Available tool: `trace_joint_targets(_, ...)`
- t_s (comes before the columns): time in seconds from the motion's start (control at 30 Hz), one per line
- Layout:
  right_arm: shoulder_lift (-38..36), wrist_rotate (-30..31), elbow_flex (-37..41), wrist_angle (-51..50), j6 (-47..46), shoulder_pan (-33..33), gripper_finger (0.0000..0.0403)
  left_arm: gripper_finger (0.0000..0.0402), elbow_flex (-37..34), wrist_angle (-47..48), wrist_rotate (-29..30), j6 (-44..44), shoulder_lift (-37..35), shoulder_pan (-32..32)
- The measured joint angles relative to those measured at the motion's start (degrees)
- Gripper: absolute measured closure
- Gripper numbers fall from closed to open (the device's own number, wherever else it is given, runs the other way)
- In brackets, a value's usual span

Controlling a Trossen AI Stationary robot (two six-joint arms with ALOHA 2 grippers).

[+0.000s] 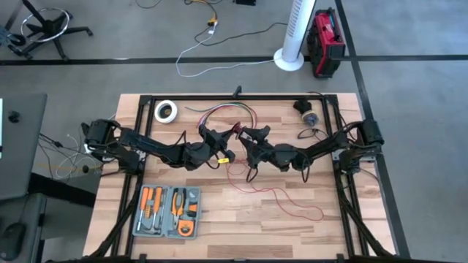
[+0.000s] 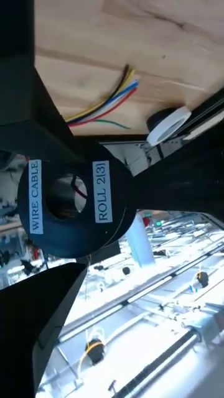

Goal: Coil cords
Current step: Coil the red wire on the black spool

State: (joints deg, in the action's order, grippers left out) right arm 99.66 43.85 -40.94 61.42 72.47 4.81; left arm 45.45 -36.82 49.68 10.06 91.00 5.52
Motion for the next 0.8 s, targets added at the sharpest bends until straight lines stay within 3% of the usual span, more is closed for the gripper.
trace_joint_targets(0.27,0.0,0.26,-0.03,0.93,4.71,0.76,0.0123,0.0402,0.0,0.04,-0.38,1.0,0.0,-0.02)
trace_joint_targets(0.57,-0.1,4.5,-0.1,5.29,9.38,0.17,0.0125,0.0401,0.0,0.0,-1.01,2.21,0.02,-0.04)
trace_joint_targets(0.67,-0.07,4.16,-0.1,5.08,5.6,-1.12,0.0125,0.0401,0.0,0.07,-0.64,2.58,0.02,-0.13)
trace_joint_targets(0.8,-0.07,4.69,-0.1,4.97,-10.52,-2.43,0.0127,0.0401,0.0,0.06,-0.16,2.65,0.02,-0.13)
